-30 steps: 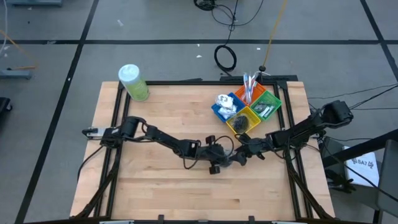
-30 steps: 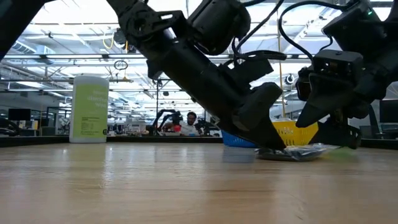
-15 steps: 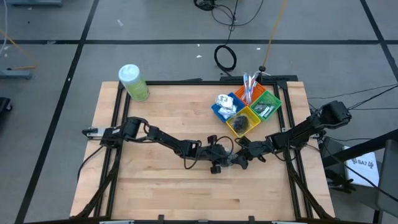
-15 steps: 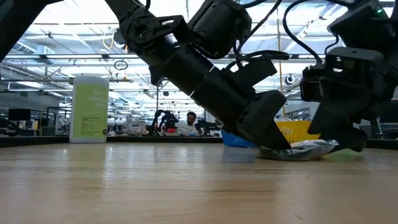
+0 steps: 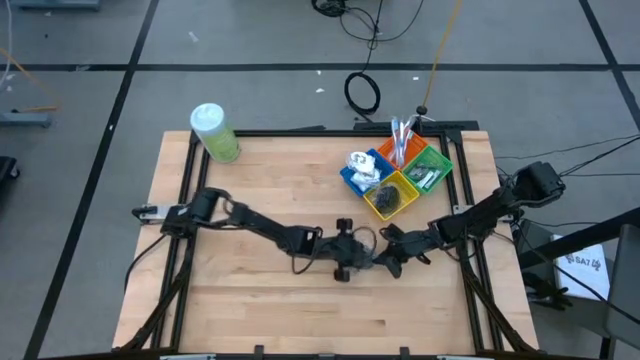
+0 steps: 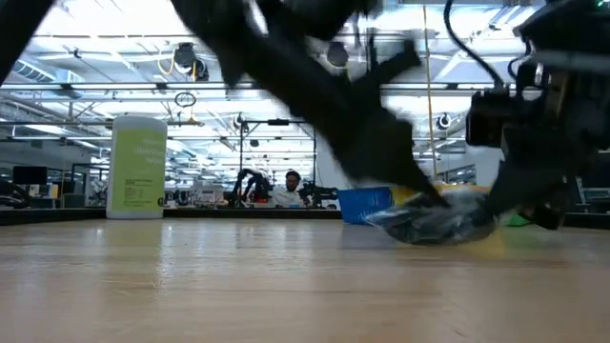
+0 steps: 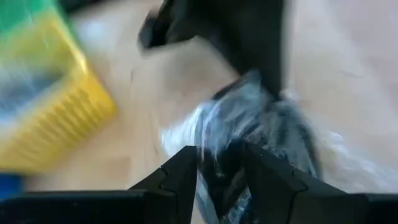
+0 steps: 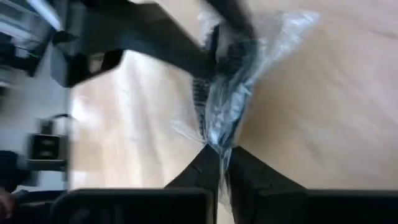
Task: Pick & Place Travel size toiletries
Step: Put the black hairbrush into the yellow bin
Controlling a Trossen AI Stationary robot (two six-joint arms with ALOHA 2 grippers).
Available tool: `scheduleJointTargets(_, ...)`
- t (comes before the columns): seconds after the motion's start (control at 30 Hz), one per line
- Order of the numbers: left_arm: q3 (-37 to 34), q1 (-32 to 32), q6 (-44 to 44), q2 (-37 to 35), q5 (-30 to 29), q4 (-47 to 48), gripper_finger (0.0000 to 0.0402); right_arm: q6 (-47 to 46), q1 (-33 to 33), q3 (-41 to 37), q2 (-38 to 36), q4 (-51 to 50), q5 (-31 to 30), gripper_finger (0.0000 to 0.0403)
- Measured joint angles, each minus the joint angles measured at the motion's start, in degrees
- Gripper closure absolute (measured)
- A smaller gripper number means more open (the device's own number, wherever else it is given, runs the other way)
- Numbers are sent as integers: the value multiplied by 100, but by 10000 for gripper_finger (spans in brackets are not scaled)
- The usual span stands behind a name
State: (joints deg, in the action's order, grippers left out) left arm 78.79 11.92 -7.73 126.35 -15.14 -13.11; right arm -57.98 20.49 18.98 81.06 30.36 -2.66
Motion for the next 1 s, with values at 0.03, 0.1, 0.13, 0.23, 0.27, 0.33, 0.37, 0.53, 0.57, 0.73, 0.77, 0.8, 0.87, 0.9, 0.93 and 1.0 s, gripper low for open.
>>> scheduleJointTargets(0.03,36,92,-366,-197,-48,261,268,16,20,2,0,157,2,393)
scheduleJointTargets(0.1,192,367,-933,-678,-221,637,268,101,71,2,-6,603,29,397)
scheduleJointTargets(0.13,242,510,-1067,-947,-387,832,268,196,96,2,-45,846,96,399)
scheduleJointTargets(0.23,305,867,-1160,-1733,-921,1113,268,556,110,11,-375,1412,142,399)
scheduleJointTargets(0.27,303,942,-1137,-1972,-1106,1227,268,728,105,7,-563,1472,119,400)
scheduleJointTargets(0.33,300,1069,-957,-2376,-1430,1503,268,1099,104,13,-1010,1368,-46,400)
scheduleJointTargets(0.37,295,1116,-823,-2562,-1574,1711,268,1264,86,13,-1291,1194,-177,400)
scheduleJointTargets(0.53,245,1124,234,-3127,-2104,2936,268,2067,-74,320,-2892,-1049,-1369,401)
scheduleJointTargets(0.57,171,1070,461,-3164,-2174,3128,268,2207,-104,498,-3168,-1754,-1706,401)
scheduleJointTargets(0.73,-94,798,1451,-3140,-2216,3618,268,2263,-241,1581,-3815,-5224,-3146,402)
scheduleJointTargets(0.77,-147,731,1651,-3115,-2212,3618,268,2151,-285,1763,-3823,-5831,-3249,402)
scheduleJointTargets(0.8,-235,668,1823,-3102,-2200,3633,268,2008,-332,1903,-3811,-6372,-3300,402)
scheduleJointTargets(0.87,-436,521,2096,-3081,-2197,3703,268,1746,-463,2062,-3738,-7239,-3332,402)
scheduleJointTargets(0.9,-516,446,2212,-3078,-2194,3698,268,1624,-545,2085,-3707,-7553,-3332,402)
scheduleJointTargets(0.93,-600,372,2334,-3080,-2198,3674,268,1519,-635,2082,-3665,-7848,-3328,402)
scheduleJointTargets(1.0,-736,241,2556,-3091,-2197,3659,268,1330,-840,2062,-3565,-8318,-3346,402)
